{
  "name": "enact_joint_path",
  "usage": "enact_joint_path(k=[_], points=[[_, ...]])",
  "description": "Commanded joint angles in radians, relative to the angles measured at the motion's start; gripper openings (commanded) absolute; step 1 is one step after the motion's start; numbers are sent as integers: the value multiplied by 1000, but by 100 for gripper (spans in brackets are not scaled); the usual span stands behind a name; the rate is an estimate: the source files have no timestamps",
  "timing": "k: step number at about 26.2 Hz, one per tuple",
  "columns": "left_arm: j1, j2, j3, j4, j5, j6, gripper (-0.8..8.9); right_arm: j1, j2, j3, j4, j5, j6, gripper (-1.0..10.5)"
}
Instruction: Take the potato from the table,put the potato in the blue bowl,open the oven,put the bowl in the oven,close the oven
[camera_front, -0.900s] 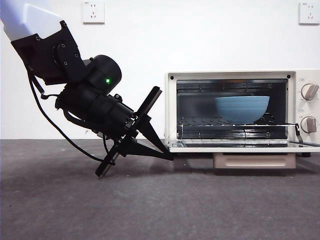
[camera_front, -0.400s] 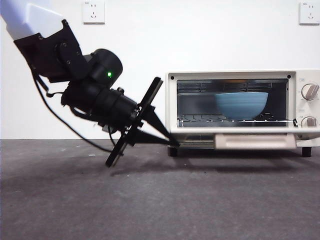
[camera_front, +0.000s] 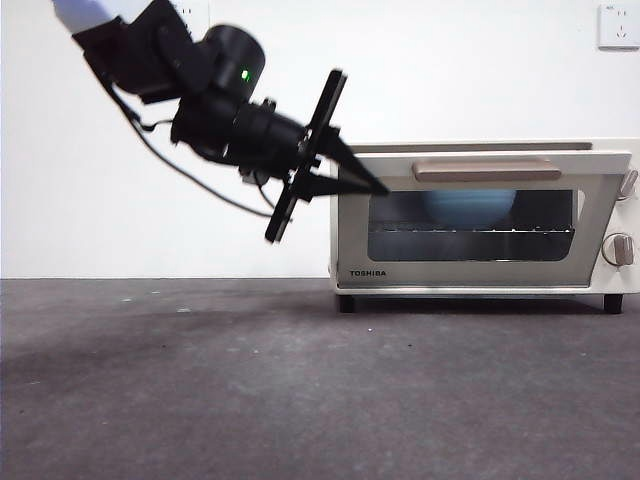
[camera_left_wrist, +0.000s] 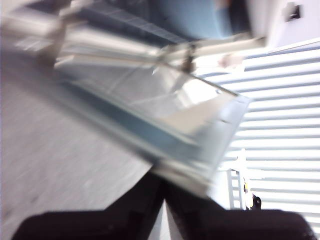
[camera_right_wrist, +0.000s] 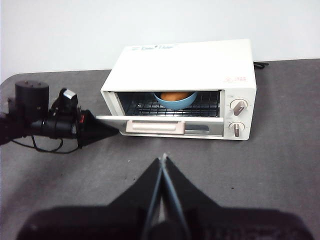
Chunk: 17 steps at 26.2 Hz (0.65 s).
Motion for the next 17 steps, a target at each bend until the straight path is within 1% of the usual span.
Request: enact_joint_path(k=[1,10,14,17], points=[[-2,7,40,-8,-15,1,-7,2,-2,-3,10,0,8,-12],[40,7,152,-51,-81,5,-7,2,-2,-3,6,0,8,-12],[72,7,160,-53,-73,8,-7,2,-2,-3,5,0,18,-12],[92,7,160,-52,-18,8,-7,2,-2,-3,4,0,22,-12]])
